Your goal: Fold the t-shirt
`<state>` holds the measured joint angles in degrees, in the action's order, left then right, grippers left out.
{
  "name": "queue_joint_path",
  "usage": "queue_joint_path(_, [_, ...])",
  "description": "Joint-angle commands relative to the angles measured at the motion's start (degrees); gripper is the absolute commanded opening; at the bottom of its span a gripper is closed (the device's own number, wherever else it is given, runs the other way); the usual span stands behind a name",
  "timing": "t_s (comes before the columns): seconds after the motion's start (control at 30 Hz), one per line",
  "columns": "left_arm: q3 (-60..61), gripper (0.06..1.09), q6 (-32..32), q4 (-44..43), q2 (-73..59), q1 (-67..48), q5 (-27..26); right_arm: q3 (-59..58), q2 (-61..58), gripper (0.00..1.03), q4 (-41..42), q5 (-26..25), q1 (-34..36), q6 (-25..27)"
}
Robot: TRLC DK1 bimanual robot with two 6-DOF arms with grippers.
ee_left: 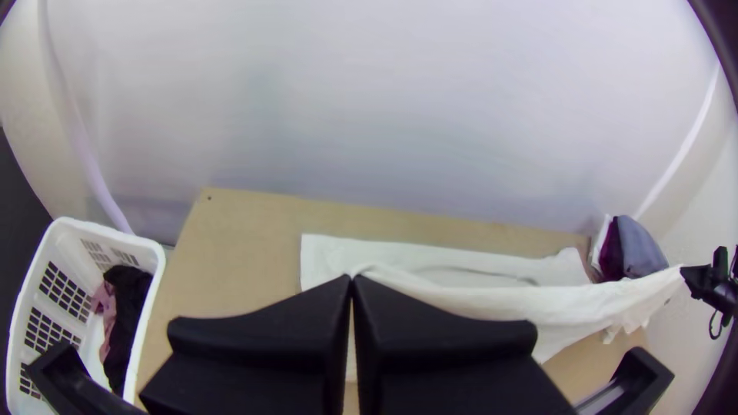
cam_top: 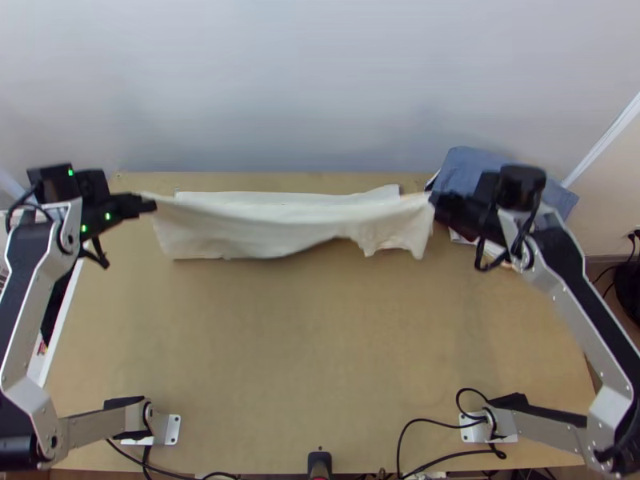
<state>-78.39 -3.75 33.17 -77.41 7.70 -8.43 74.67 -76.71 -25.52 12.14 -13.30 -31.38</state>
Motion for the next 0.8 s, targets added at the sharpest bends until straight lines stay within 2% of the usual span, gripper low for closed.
queue_joint_path(0.0, [-7.3, 0.09, -4.2, -0.7, -1.8, -0.5, 3.0, 8.3, -2.7, 0.03, 2.1, -2.7, 0.4, 5.4])
queue_joint_path(0.17, [-19.4, 0.10, -7.7, 0.1, -5.3, -0.6, 7.7, 23.9, -10.4, 0.03, 0.3, -4.1, 1.6, 10.1])
queue_joint_path(0.3, [-27.9, 0.09, -7.9, 0.4, -8.4, -1.7, 13.5, 32.3, -14.0, 0.03, 2.3, -4.4, 2.0, 18.0])
queue_joint_path(0.47, [-37.9, 0.09, -7.8, 1.3, -13.6, -2.3, 16.3, 42.1, -18.7, 0.03, 4.5, -5.8, 2.1, 25.4])
queue_joint_path(0.63, [-46.9, 0.10, -7.8, 1.5, -16.1, -2.6, 17.9, 50.5, -21.0, 0.03, 7.1, -7.3, 3.3, 26.9])
queue_joint_path(0.77, [-49.5, 0.10, -7.7, 0.2, -13.7, -3.7, 18.6, 52.2, -18.1, 0.03, 7.1, -7.4, 3.4, 27.0])
